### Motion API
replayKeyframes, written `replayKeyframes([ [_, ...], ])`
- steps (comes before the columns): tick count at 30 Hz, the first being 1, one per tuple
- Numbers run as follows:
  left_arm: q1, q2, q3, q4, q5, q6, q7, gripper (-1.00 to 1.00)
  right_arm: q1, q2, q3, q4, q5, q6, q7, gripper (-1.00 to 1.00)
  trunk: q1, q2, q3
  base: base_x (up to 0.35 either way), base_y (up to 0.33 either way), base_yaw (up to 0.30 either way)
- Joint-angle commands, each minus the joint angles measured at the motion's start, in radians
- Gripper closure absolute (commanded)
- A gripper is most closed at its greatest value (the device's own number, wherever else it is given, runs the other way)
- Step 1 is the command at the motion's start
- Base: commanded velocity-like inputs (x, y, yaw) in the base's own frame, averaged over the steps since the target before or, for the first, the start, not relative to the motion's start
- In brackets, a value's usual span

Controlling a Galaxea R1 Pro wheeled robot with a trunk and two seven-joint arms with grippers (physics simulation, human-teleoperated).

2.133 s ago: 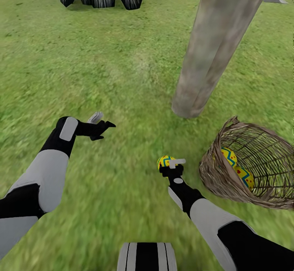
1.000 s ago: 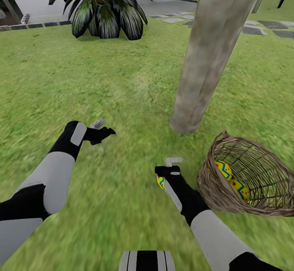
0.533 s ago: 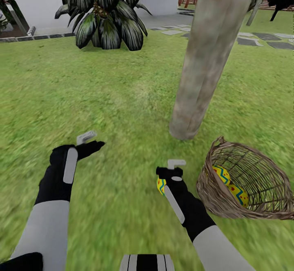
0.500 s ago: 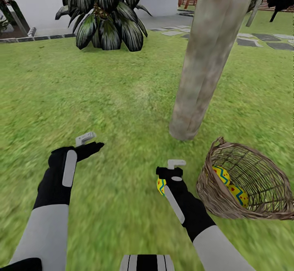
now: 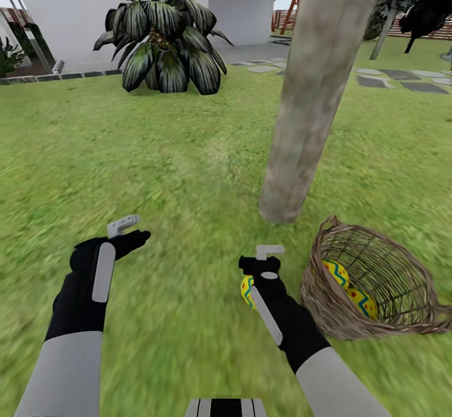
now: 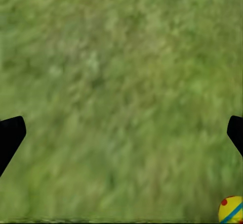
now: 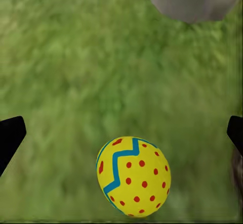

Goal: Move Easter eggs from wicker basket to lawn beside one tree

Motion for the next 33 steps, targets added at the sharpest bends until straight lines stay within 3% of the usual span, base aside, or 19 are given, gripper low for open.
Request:
replayKeyframes([
  [1,-0.001,-0.001,0.002,0.005,0.011,0.004,0.011,-1.0,-0.001,0.0,0.011,-0.001,-0.007,0.002,-0.024,-1.0,-0.001,0.0,0.003,-0.312,0.0,0.0],
  [4,-0.001,-0.001,0.002,0.022,0.01,0.003,0.015,-1.0,-0.001,0.0,0.029,-0.002,-0.005,-0.001,-0.067,-1.0,-0.002,0.001,0.015,-0.33,0.0,0.0],
  [13,-0.001,-0.002,0.002,0.025,0.009,0.003,0.017,-1.0,-0.001,0.0,0.033,-0.001,-0.006,-0.002,-0.073,-1.0,-0.007,0.003,0.05,-0.34,0.0,0.0],
  [33,-0.001,-0.011,0.0,0.09,0.009,-0.005,0.018,-1.0,0.004,0.0,0.048,-0.012,-0.005,-0.005,-0.075,-1.0,-0.016,0.007,0.149,-0.016,0.0,0.0],
])
